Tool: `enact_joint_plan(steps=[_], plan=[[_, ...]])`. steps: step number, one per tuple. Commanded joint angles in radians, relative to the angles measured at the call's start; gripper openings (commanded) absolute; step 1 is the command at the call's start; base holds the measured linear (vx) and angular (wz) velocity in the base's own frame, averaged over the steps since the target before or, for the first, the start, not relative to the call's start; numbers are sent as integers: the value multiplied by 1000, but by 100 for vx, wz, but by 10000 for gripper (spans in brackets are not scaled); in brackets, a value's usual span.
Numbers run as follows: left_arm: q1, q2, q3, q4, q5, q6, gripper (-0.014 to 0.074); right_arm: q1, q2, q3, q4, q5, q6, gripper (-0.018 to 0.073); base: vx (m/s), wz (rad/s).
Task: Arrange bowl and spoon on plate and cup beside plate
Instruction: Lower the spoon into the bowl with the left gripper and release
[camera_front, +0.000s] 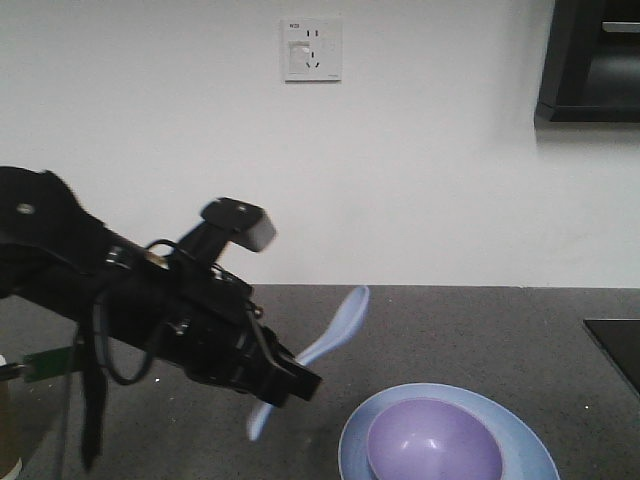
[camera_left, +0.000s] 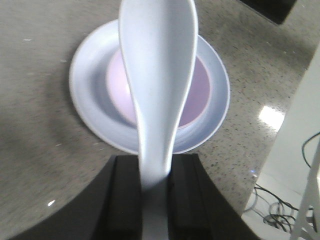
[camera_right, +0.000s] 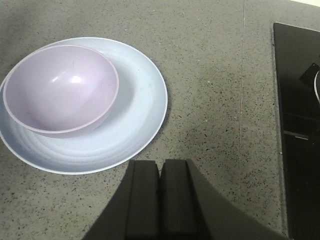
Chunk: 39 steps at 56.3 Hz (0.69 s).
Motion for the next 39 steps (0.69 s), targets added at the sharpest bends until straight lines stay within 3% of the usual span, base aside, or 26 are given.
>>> enact_joint_plan(steps=[1,14,24,39], plan=[[-46,37,-72,-52,-42,-34,0,-1,-4,-27,-25,-79,-2,-11,0,0],[-110,194,-188,1,-38,-139,0,-1,-4,-27,-49,-77,-2,-11,0,0],[-135,267,-216,17,-50,-141,15,-1,-4,-27,-56,-78,-3,-11,0,0],[-139,285,-216,20,-92,-140,168,-1,-4,-27,-57,-79,-3,-11,0,0]])
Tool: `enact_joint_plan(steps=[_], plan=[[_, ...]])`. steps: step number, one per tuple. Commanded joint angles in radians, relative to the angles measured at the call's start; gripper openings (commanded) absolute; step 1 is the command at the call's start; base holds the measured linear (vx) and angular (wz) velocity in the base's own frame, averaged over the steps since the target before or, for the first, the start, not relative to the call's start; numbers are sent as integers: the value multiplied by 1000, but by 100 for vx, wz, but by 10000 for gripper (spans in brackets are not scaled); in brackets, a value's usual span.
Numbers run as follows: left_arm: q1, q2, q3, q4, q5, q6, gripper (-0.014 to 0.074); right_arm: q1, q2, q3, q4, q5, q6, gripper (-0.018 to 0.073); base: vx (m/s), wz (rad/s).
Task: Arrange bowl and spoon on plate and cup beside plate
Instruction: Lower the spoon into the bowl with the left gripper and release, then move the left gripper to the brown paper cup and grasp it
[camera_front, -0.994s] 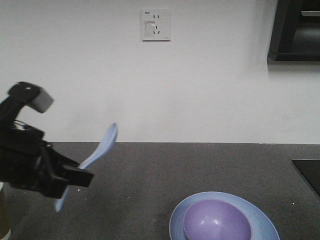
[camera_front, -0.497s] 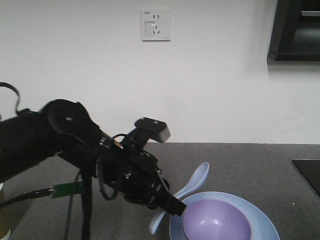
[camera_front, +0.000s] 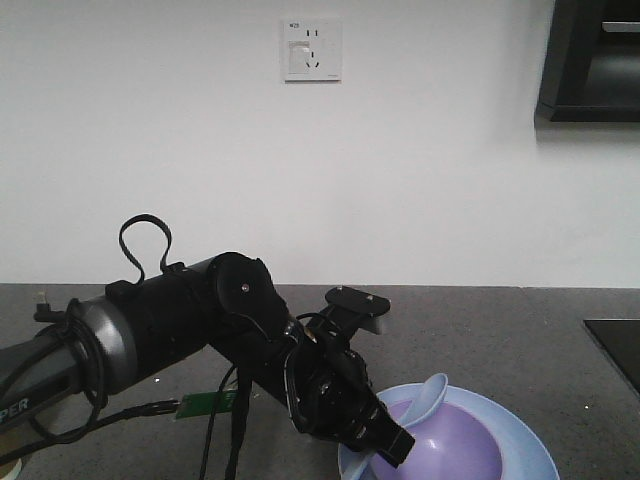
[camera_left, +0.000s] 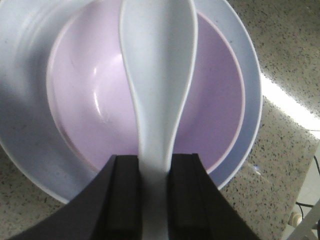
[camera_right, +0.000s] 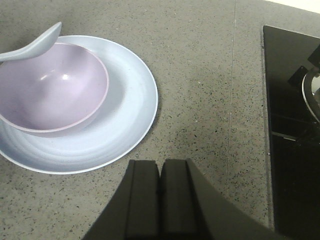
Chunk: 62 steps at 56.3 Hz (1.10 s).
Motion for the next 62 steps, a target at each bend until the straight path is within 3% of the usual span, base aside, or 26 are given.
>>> enact_joint_plan(steps=[1,16,23,28,36,43,53,58,62], plan=[[-3,-56,-37,-44,-47,-8,191,-1,-4,-27,-20,-79,-3,-11,0,0],[-10,-56,-37,-43,-47,-6,479,-1,-4,-27,-20,-83,-3,-11,0,0],[-10,-65,-37,-36,-47,-5,548,-1,-4,-27,-20,-83,-3,-11,0,0],[-10,-99,-37,15,-41,-5,568,-1,-4,-27,-20,-84,-3,-11,0,0],[-10,-194,-37,213,-22,-40,570,-1,-4,-27,-21,-99,-3,-11,0,0],[-8,-283,-37,455,16,-193,570,-1,-4,-27,-20,-111,-3,-11,0,0],[24,-384,-35,818,198,-385,570,-1,-4,-27,-20,-130,-3,-11,0,0],[70,-412,-32,907,270,-403,570,-1,-4,-27,-19,-145,-2,-11,0,0],[119,-436,-29,913,269,-402,570,-1,-4,-27,-19,-153,-2,-11,0,0]])
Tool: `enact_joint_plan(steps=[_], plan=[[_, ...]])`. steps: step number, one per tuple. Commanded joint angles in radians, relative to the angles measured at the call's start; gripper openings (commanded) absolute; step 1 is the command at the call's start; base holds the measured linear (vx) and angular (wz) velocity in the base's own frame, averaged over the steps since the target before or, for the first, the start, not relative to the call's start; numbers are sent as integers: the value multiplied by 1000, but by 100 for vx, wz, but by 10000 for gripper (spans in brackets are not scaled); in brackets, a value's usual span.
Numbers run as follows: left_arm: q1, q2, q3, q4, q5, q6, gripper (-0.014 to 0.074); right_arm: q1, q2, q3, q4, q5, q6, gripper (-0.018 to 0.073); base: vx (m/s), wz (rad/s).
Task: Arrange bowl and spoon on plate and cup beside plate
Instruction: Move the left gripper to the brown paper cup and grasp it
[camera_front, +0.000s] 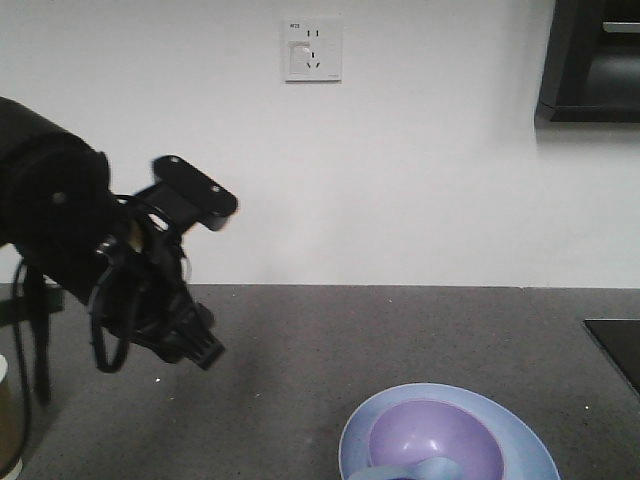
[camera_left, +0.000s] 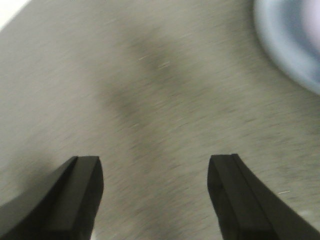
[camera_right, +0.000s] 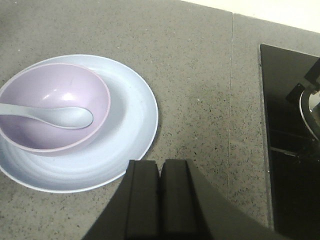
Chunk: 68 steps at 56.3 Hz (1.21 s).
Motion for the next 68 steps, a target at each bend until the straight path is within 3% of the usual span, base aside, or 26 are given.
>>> enact_joint_plan(steps=[1,14,22,30,49,59,68], plan=[[62,-69,-27,58,5,-23,570,-1,-4,-27,-19,-91,-2,-11,0,0],[259,-98,37,46,4,-21,570,-1,-4,-27,-17,-91,-2,-11,0,0],[340,-97,117,22,-15,-19,570,-1,-4,-27,-14,-91,-2,-11,0,0],[386,-97,203,19,-67,-17,570,-1,-4,-27,-9,-91,-2,-11,0,0],[399,-84,343,8,-160,-11,521,-1,-4,-27,-3,-86,-2,-11,0,0],[399,-44,352,4,-169,-11,372,-1,-4,-27,-1,-71,1,-11,0,0],[399,-28,351,-7,-185,13,84,-1,-4,-27,-1,-47,1,-11,0,0]])
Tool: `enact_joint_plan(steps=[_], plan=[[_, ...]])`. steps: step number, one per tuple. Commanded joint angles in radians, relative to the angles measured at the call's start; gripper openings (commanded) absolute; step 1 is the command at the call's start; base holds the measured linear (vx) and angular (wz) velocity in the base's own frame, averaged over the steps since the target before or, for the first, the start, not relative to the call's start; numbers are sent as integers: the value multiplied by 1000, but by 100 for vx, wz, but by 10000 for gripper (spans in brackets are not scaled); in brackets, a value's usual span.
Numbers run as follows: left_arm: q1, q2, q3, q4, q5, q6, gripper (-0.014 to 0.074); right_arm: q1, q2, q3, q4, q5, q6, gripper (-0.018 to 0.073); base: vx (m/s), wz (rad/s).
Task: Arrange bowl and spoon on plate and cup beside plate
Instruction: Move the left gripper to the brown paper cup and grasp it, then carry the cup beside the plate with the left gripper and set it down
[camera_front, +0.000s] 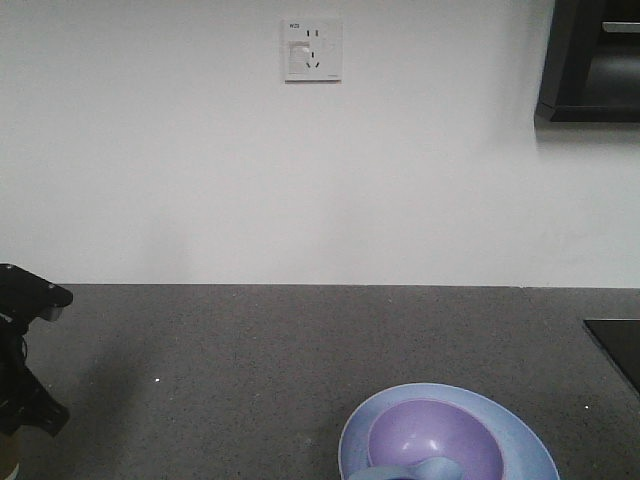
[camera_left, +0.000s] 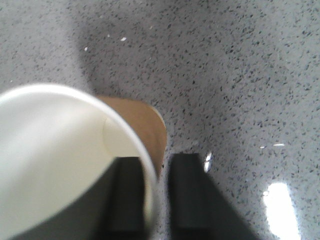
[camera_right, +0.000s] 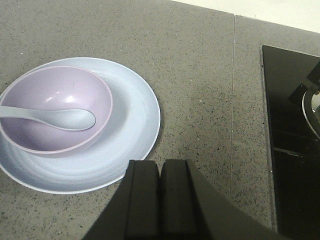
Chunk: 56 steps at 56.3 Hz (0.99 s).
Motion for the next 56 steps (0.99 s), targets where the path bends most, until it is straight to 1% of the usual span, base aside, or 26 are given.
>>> enact_joint_plan(steps=[1,3,4,12,17,25,31,36,41,45,56], plan=[[2,-36,-27,8,-40,17,60,-1,-4,-27,-9,-52,-6,-11,0,0],[2,-36,-27,8,-41,18,1,-1,-4,-27,-9,-46,-6,-11,0,0],[2,-36,-27,8,-42,18,-10,-1,-4,-27,-9,-44,-6,-11,0,0],[2,-37,-27,5,-38,18,-9,-1,-4,-27,-9,-41,-6,-11,0,0],[2,-50,-27,-18,-34,18,-7,-1,-4,-27,-9,-41,-6,-11,0,0],[-5,-107,-38,-56,-34,78,-6,-1,-4,-27,-9,-41,-6,-9,0,0],[-31,-179,-79,-102,-34,121,-3,-1,-4,-27,-9,-41,-6,-8,0,0],[-62,-223,-137,-126,-15,148,-3,-1,-4,-27,-11,-41,-6,-8,0,0],[-106,-234,-215,-130,34,149,-1,-1,-4,-27,-12,-41,-6,-8,0,0],[-156,-233,-278,-131,69,157,0,-1,-4,-27,-12,-41,-6,-8,0,0],[-286,-181,-359,-133,65,159,0,-1,-4,-27,-12,-41,-6,-8,0,0]])
